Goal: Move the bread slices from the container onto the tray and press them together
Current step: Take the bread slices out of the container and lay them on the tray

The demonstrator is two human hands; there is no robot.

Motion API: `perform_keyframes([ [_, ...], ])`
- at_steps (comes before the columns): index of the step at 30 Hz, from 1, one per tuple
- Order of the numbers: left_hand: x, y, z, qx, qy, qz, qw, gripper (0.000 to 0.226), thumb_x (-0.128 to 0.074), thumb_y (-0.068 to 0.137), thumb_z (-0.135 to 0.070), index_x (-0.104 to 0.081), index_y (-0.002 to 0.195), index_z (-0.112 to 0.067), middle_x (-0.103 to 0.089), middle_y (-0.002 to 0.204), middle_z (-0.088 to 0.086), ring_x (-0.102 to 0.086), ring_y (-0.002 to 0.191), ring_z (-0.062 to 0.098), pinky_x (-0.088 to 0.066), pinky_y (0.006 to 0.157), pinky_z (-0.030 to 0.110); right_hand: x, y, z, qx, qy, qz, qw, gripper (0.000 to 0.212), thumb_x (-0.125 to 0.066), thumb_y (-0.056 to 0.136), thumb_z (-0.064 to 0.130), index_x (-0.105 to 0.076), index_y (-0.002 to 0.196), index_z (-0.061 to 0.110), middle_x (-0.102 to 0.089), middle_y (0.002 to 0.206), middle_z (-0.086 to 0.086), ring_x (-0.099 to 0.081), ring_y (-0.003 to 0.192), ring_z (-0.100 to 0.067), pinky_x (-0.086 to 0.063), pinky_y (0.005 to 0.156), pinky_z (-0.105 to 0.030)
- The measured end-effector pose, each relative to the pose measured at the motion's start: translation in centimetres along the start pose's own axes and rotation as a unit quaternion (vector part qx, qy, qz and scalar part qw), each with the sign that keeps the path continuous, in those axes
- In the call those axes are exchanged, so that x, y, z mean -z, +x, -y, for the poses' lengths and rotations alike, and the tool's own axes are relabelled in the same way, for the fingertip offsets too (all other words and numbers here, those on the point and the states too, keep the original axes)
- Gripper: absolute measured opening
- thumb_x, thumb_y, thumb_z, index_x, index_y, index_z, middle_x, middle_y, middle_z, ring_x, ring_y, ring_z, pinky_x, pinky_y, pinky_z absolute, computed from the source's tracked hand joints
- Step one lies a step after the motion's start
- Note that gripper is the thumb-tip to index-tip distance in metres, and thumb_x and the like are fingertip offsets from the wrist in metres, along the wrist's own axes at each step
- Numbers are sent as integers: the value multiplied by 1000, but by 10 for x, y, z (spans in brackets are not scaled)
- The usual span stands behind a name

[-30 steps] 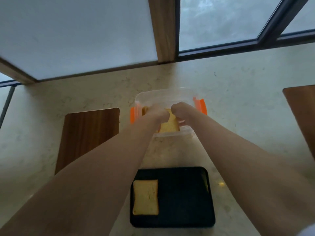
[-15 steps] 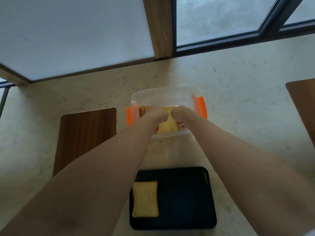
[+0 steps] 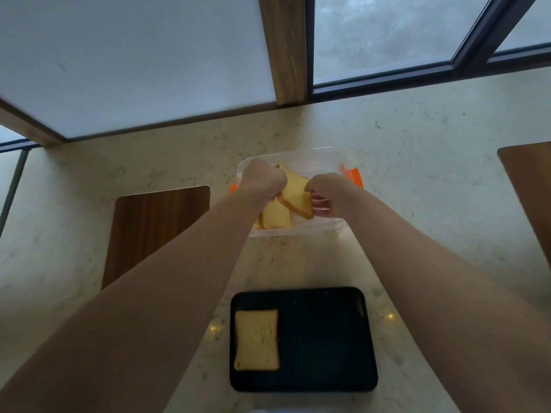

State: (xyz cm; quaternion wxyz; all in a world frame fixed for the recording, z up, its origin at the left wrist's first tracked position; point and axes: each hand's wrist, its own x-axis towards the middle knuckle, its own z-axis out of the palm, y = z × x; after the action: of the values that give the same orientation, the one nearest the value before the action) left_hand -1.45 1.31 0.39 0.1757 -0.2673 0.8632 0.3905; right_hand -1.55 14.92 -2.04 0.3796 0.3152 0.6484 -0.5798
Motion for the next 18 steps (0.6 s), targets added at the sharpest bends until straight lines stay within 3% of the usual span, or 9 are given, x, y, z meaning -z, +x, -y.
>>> perform_keyframes([
  [2,16,-13,-5,-3,-56,4,998,2,-65,86,-7,-64,87,-6,-68,87,16,-68,74,23,-60,68,36,3,-15,4,31,25,7,999,18,-56,93,6,-59,111,8,-63,111,-11,-65,90,-24,-57,73,-35],
  [5,41,-40,-5,-23,-138,38,989,17,-71,86,-7,-61,99,-9,-66,96,12,-68,81,22,-60,57,27,9,-38,4,88,29,9,996,20,-56,94,7,-58,114,7,-65,114,-13,-66,97,-25,-58,74,-36],
  [7,53,-63,0,-38,-178,55,982,24,-73,83,-5,-60,103,-8,-66,99,12,-70,83,23,-57,53,23,13,-58,-1,128,18,23,991,14,-58,94,6,-59,108,6,-67,114,-15,-68,98,-27,-59,81,-39],
  [13,65,-130,47,-71,-234,90,965,32,-78,80,-8,-63,108,-11,-70,97,13,-74,75,18,-58,61,27,27,-112,-54,205,6,73,976,22,-66,92,13,-61,113,9,-69,108,-8,-72,92,-21,-61,84,-41],
  [16,55,-156,83,-60,-252,133,957,30,-76,82,-11,-63,109,-14,-74,92,10,-75,80,21,-59,62,26,25,-121,-95,211,-19,64,975,20,-67,92,15,-62,111,9,-70,106,-8,-73,88,-19,-63,75,-37],
  [18,38,-166,110,-34,-221,135,965,27,-75,84,-12,-62,107,-16,-73,93,9,-74,79,19,-60,63,27,20,-117,-130,196,-35,58,978,18,-68,92,18,-62,108,14,-70,104,-4,-73,83,-11,-62,62,-26],
])
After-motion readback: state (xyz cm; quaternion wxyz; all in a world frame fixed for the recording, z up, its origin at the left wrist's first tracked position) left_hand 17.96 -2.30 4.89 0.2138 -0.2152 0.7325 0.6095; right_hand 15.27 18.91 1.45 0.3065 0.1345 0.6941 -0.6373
